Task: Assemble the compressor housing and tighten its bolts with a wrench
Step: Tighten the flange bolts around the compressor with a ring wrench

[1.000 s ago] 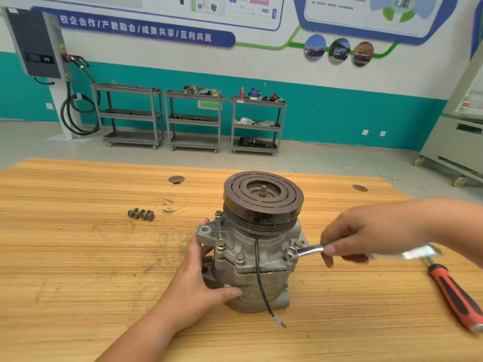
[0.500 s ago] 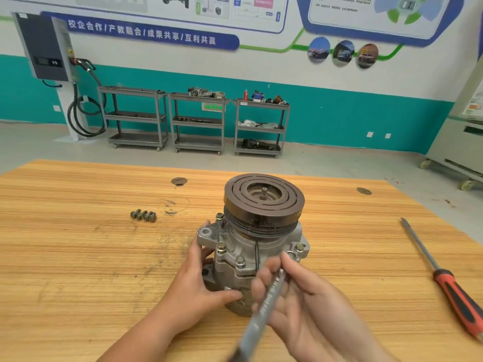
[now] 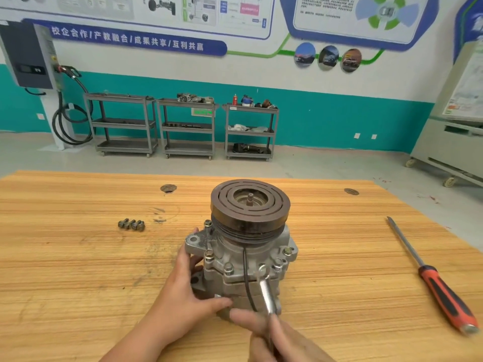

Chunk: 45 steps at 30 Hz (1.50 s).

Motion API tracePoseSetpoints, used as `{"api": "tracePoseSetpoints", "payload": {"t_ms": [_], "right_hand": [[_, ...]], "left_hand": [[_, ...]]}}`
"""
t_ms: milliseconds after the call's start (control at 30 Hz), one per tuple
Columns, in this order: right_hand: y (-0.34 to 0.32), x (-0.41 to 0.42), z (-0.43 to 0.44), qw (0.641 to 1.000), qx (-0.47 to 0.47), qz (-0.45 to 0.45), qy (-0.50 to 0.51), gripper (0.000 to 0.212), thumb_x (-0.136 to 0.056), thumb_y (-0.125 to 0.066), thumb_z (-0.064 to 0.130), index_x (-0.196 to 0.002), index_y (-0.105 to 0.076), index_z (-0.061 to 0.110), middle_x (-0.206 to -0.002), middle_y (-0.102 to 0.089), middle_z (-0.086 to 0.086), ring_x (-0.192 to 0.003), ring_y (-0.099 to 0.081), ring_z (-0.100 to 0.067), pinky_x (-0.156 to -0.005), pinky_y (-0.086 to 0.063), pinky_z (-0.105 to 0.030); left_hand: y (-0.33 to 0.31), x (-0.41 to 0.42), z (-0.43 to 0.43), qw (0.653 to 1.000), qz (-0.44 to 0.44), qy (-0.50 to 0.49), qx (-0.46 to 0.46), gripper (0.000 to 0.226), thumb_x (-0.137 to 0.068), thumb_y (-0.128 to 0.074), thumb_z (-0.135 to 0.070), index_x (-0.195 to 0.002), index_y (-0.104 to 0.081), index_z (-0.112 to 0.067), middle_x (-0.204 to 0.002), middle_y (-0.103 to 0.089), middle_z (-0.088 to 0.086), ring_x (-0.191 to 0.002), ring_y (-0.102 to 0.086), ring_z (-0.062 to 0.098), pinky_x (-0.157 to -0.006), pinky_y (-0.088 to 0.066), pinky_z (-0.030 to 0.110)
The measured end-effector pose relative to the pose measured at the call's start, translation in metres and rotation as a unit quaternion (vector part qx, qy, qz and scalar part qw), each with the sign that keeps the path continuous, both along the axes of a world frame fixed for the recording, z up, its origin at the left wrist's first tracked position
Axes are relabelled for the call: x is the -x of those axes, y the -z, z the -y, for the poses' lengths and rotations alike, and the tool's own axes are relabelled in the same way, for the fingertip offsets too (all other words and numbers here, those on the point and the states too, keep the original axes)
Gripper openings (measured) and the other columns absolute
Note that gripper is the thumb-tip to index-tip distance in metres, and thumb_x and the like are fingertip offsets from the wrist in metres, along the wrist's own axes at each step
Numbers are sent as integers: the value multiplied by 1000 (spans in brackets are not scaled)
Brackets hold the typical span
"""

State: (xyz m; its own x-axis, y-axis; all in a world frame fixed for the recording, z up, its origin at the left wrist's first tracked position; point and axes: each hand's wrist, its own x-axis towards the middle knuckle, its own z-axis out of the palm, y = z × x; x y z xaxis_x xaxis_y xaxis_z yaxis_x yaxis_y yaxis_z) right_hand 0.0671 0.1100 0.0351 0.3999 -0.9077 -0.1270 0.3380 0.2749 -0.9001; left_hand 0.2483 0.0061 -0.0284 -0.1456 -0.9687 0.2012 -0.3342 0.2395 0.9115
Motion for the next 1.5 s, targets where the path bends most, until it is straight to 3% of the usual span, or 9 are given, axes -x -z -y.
{"api": "tracePoseSetpoints", "payload": {"t_ms": [233, 367, 467, 667, 800, 933, 1167, 1333, 1500], "right_hand": [[-41, 85, 29, 927, 140, -347, 1, 33, -75, -53, 39, -93, -61, 12, -55, -50, 2, -49, -43, -7, -47, -34, -18], [-81, 103, 61, 744, 313, -587, -59, 38, -75, -37, 62, -101, -64, 52, -79, -64, 15, -73, -56, -1, -70, -46, -23], [-96, 98, 85, 589, 351, -719, -112, 39, -88, -30, 58, -115, -57, 48, -101, -63, 25, -92, -56, 2, -83, -47, -28], [-112, 80, 115, 552, 332, -741, -189, 33, -94, -38, 49, -112, -63, 35, -92, -67, 10, -83, -60, -9, -79, -50, -36], [-120, 73, 129, 545, 291, -749, -239, 19, -94, -42, 50, -90, -59, 45, -65, -55, 35, -63, -49, 13, -62, -35, -18], [-128, 73, 134, 562, 195, -741, -312, 22, -94, -41, 50, -92, -62, 55, -54, -45, 22, -52, -41, 3, -59, -34, -14], [-126, 76, 144, 640, 136, -677, -337, 27, -96, -44, 42, -109, -67, 38, -59, -38, 13, -55, -36, -5, -57, -33, -16], [-111, 88, 117, 777, -28, -528, -340, 36, -90, -46, 44, -103, -67, 17, -55, -51, 5, -45, -49, -8, -46, -45, -19], [-78, 71, 67, 926, -164, -218, -260, 30, -90, -44, 31, -74, -60, 11, -54, -61, -12, -44, -64, -21, -38, -50, -23]], "left_hand": [[2, -1, 3, 1000, -7, -1, -12, 111, -39, -81, -61, -125, -12, -65, -127, -45, -27, -117, -44, -11, -91, -34, 8], [4, -1, 4, 1000, -12, 4, -6, 116, -42, -84, -56, -133, -14, -54, -131, -47, -22, -122, -45, -4, -98, -35, 16], [5, -1, 4, 1000, -14, 6, -1, 108, -43, -85, -54, -126, -16, -59, -129, -47, -25, -118, -44, -13, -91, -34, 6], [4, -3, 3, 999, -27, 18, 10, 107, -52, -90, -44, -120, -14, -72, -128, -47, -30, -116, -42, -20, -87, -36, 1], [4, -2, 4, 999, -30, 13, 7, 109, -42, -83, -58, -128, -15, -61, -127, -47, -29, -117, -42, -19, -86, -36, -1], [7, -3, 5, 999, -37, 18, 11, 116, -48, -89, -52, -136, -13, -55, -130, -46, -27, -115, -41, -22, -85, -36, -3], [5, -1, 3, 999, -32, 18, 16, 117, -43, -83, -60, -135, -11, -58, -133, -46, -25, -118, -43, -18, -89, -37, 1], [4, -2, 3, 999, -42, 21, 11, 117, -47, -89, -54, -133, -10, -61, -134, -43, -26, -117, -42, -20, -90, -35, 0], [6, -1, 4, 999, -23, 14, 17, 108, -52, -90, -47, -124, -13, -68, -132, -45, -27, -120, -44, -12, -93, -36, 9]]}}
